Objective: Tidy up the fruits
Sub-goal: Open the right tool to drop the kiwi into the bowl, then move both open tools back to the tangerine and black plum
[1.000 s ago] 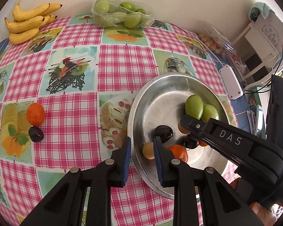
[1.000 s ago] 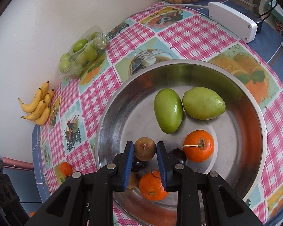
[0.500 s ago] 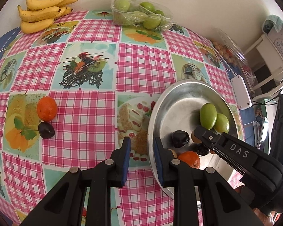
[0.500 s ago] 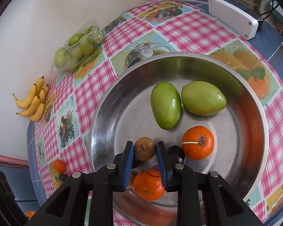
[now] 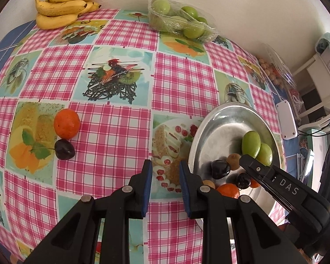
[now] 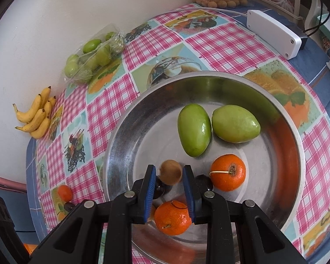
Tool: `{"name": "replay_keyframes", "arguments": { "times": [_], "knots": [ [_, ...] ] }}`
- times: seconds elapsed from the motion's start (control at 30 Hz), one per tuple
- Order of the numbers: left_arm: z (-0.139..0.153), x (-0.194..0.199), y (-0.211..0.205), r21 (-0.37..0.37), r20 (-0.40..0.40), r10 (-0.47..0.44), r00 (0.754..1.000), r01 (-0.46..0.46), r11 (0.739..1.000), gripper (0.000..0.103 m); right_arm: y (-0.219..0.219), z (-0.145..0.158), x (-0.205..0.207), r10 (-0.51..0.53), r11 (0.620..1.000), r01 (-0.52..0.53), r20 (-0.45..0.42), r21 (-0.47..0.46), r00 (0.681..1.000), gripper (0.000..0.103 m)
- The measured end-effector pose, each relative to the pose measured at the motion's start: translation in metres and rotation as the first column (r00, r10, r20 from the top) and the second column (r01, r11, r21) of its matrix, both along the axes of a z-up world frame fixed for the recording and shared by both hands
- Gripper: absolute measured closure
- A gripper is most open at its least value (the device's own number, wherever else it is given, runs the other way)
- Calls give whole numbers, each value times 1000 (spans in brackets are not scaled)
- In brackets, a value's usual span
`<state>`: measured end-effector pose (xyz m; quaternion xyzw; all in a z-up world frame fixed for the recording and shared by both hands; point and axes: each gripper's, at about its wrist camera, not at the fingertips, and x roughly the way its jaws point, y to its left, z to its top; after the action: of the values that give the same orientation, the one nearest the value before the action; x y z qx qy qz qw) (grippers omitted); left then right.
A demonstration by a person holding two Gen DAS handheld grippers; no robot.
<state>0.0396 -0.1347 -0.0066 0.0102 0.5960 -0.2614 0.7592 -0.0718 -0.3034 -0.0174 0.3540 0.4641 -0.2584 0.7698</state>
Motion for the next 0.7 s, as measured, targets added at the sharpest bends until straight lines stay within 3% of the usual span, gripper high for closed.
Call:
{"name": "replay_keyframes", "arguments": {
  "times": [0.23, 0.3, 0.37, 0.43, 0.7],
  "knots": [
    [-3, 3, 6, 2, -9, 35, 999, -35, 999, 73, 3, 2, 2, 18, 1000, -18, -5, -21, 1000, 75],
    [-5, 6, 9, 17, -9, 59, 998, -59, 998, 55, 4, 3, 4, 28, 999, -29, -13, -37, 1000, 73],
    [-6, 8, 13, 39, -6, 86, 996, -85, 996, 46, 7, 4, 6, 42, 997, -44, -26, -60, 999, 61],
    [-8, 11, 17, 49, -11, 108, 994, -108, 993, 45, 12, 6, 9, 61, 993, -66, -50, -99, 997, 45],
    [-6, 25, 43, 72, 37, 197, 980, -200, 977, 28, 28, 14, 18, 127, 969, -143, -91, -204, 988, 29]
  ]
}}
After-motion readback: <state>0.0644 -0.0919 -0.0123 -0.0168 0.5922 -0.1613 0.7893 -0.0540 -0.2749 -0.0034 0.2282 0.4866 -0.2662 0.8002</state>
